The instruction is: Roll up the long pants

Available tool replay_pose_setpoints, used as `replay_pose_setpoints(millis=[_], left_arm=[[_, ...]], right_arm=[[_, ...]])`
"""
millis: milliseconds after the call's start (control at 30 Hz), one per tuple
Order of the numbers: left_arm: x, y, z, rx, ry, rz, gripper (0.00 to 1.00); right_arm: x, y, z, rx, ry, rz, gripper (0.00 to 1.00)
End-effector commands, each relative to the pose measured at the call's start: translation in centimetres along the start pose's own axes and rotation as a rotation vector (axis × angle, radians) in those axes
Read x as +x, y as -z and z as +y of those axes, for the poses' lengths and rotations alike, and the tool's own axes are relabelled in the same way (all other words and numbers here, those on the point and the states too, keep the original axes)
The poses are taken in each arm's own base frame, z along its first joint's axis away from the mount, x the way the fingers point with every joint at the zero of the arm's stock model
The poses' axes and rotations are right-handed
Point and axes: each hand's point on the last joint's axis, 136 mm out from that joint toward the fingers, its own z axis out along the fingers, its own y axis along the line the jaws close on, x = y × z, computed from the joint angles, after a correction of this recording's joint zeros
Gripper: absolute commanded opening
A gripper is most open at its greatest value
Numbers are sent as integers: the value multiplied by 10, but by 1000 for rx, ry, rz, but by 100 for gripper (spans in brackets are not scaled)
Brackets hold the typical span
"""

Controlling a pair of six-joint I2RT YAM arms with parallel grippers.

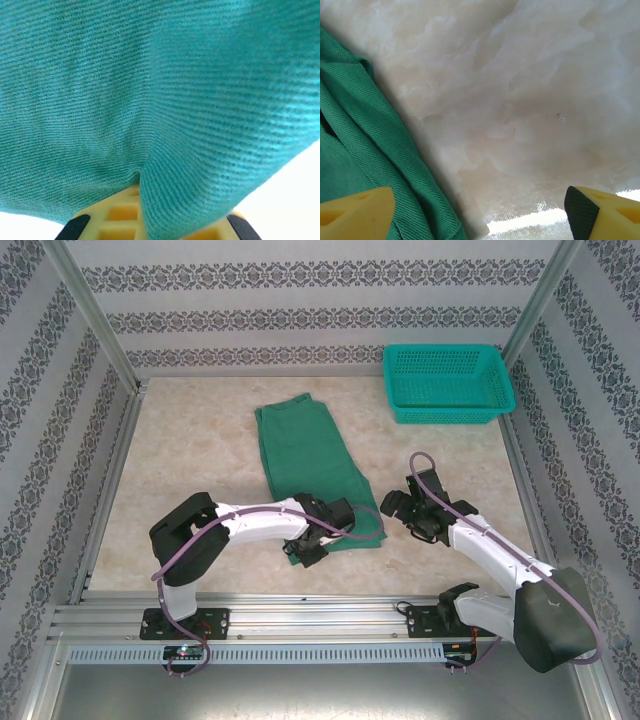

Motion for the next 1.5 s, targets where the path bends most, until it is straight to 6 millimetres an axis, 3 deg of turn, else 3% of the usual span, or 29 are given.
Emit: replay_pose_setpoints(millis=[0,167,367,500,733,767,867,900,933,1000,1467], left_arm=[[4,2,-19,99,12,48,6],[-7,36,-38,255,24,17,8],[-20,60,-28,434,151,0,10],[-27,64,-12,564,270,-5,11],[-27,48,20,562,360,44,11],[-26,43,23,554,364,55,11],[-25,34,32,547,399,75,10],[-24,31,35,543,412,81,10],[-24,30,37,543,422,79,10],[-23,28,41,545,437,74,10],[-20,34,57,542,456,47,15]], right_arm=[[-4,6,13,-34,9,-5,89],[-12,13,17,-30,20,-27,89],[-20,19,20,-33,22,-47,89],[-26,27,21,-42,14,-71,89],[-34,38,27,-61,15,-99,83],[-34,39,28,-65,18,-98,79],[-36,41,37,-99,33,-97,50],[-37,42,40,-108,36,-96,27],[-37,43,42,-118,41,-93,12],[-34,43,50,-147,52,-68,0],[24,42,113,-324,236,153,0]])
